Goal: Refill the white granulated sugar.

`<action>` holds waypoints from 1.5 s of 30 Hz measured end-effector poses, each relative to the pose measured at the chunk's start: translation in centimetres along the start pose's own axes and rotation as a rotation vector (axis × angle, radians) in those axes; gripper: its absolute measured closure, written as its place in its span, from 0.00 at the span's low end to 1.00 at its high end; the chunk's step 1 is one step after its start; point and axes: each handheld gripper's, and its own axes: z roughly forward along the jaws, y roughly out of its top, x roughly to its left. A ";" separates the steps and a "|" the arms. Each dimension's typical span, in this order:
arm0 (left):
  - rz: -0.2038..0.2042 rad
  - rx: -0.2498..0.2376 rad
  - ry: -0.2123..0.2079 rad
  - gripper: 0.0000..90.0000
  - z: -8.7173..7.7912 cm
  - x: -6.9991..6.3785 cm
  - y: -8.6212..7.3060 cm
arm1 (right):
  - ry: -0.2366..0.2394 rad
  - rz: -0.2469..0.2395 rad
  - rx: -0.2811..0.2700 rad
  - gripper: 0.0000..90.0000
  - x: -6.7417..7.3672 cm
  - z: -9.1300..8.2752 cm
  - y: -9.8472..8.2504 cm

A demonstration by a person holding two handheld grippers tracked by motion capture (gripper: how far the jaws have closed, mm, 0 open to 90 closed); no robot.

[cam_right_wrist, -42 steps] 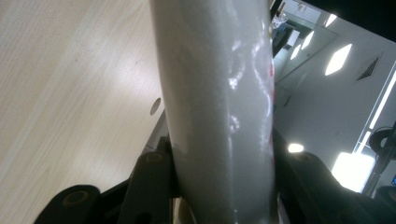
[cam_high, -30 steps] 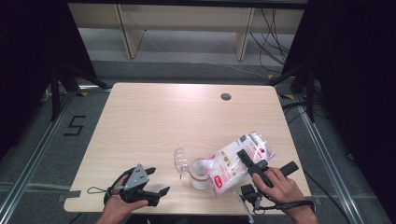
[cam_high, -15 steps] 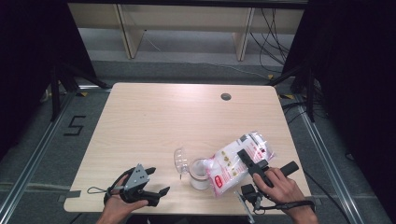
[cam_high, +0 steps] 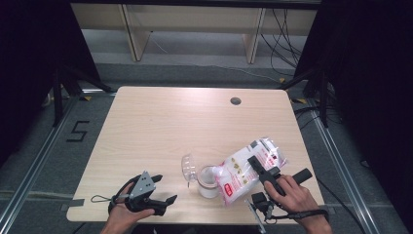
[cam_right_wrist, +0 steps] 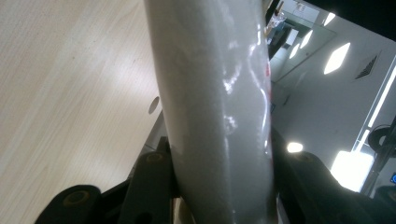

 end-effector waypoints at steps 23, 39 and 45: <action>0.001 0.000 0.001 0.18 0.0 0.0 0.0 | 0.010 0.002 -0.007 0.74 -0.1 0.1 -0.1; 0.000 0.001 0.000 0.18 0.0 0.0 0.0 | 0.006 0.007 -0.006 0.75 0.0 0.0 -0.1; 0.000 -0.001 0.001 0.18 0.0 0.0 0.0 | 0.005 0.012 -0.005 0.75 0.0 0.0 -0.1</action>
